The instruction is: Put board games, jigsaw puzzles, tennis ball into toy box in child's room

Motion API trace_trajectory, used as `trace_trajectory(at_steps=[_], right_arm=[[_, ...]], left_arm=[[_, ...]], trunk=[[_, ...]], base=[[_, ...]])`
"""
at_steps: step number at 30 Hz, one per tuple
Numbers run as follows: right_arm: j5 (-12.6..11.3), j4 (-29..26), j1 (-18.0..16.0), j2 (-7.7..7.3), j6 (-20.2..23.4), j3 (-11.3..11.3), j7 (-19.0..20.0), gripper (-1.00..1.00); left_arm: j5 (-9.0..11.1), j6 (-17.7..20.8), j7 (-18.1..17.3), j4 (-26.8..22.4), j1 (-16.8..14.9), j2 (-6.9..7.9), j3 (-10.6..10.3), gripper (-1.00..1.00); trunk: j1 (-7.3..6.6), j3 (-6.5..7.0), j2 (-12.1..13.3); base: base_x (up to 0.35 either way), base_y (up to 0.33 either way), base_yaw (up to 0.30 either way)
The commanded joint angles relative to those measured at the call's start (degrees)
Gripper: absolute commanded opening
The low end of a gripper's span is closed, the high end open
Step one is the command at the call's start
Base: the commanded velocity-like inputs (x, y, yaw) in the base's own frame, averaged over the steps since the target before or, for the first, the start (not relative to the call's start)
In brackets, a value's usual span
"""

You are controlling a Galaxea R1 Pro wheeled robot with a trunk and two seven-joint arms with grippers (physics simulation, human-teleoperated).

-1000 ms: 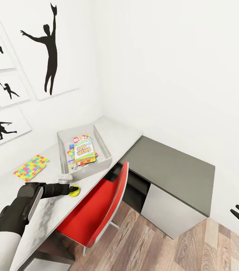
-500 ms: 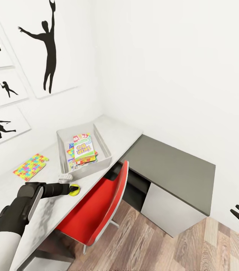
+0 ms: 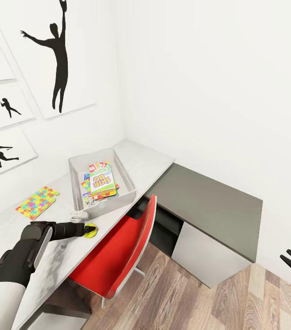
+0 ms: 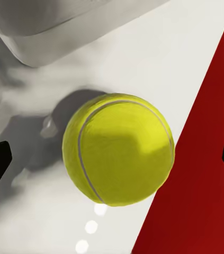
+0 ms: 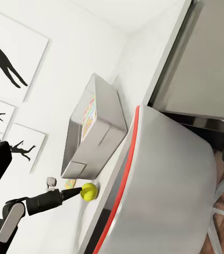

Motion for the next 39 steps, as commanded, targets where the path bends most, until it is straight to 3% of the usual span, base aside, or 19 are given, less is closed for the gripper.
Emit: trace_trajectory(at_steps=[1,13,39], right_arm=[[-0.04,-0.02,0.0,-0.02,0.23,-0.02,0.09,1.0],[-0.04,-0.02,0.0,-0.02,0.23,-0.01,0.09,1.0],[-0.04,-0.02,-0.01,-0.12,0.23,-0.08,0.16,1.0]], left_arm=[[-0.15,0.3,-0.32,-0.05,-0.04,0.0,0.09,1.0],[-0.18,-1.71,-0.09,-0.04,-0.05,-0.04,0.16,1.0],[-0.16,-1.94,0.2,0.02,-0.06,-0.04,0.18,1.0]], trunk=[[0.03,-0.08,-0.08],[0.03,-0.09,-0.08],[0.03,-0.6,-0.08]], base=[[0.0,0.0,0.0],[0.0,0.0,0.0],[0.0,0.0,0.0]])
